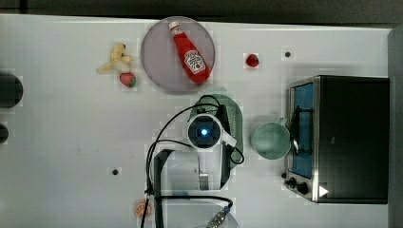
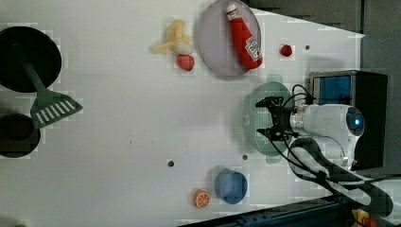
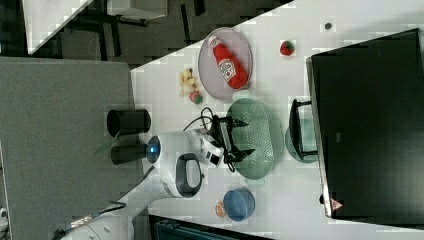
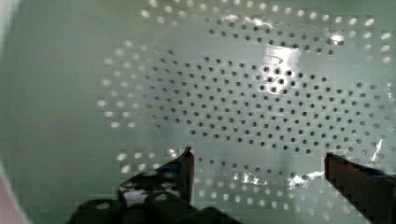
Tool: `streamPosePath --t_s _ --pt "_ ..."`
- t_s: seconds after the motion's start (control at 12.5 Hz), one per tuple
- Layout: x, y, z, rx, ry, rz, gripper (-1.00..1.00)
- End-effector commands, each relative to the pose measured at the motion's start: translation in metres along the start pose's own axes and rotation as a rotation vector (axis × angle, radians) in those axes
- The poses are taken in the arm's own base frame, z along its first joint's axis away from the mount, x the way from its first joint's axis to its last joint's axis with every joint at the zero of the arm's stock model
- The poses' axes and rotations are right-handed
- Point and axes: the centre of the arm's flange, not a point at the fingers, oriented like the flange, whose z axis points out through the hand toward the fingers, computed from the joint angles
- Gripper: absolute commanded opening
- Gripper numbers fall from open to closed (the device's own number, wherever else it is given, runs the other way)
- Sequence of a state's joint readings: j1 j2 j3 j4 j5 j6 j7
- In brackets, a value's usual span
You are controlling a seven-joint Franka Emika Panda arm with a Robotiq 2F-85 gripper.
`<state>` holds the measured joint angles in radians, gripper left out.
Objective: Drag strainer right to left.
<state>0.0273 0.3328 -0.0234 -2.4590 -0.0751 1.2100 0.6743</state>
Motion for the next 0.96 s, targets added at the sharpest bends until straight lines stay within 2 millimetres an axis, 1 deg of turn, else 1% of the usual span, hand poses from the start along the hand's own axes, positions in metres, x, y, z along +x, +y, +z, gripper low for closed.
streamPosePath --t_s 0.08,0.32,0.64,0.8,0.96 --pt "-0.004 -0.003 0.005 0.016 -0.010 0.095 1.00" --pt "-0.028 -0.006 0.005 0.016 -0.028 0.164 1.00" --pt "-0.064 -0.011 0.002 0.021 -0.047 0.139 1.00" --pt "-0.081 -0.012 0.001 0.019 -0.059 0.155 1.00" --pt "-0.104 -0.011 0.002 0.014 -0.071 0.159 1.00"
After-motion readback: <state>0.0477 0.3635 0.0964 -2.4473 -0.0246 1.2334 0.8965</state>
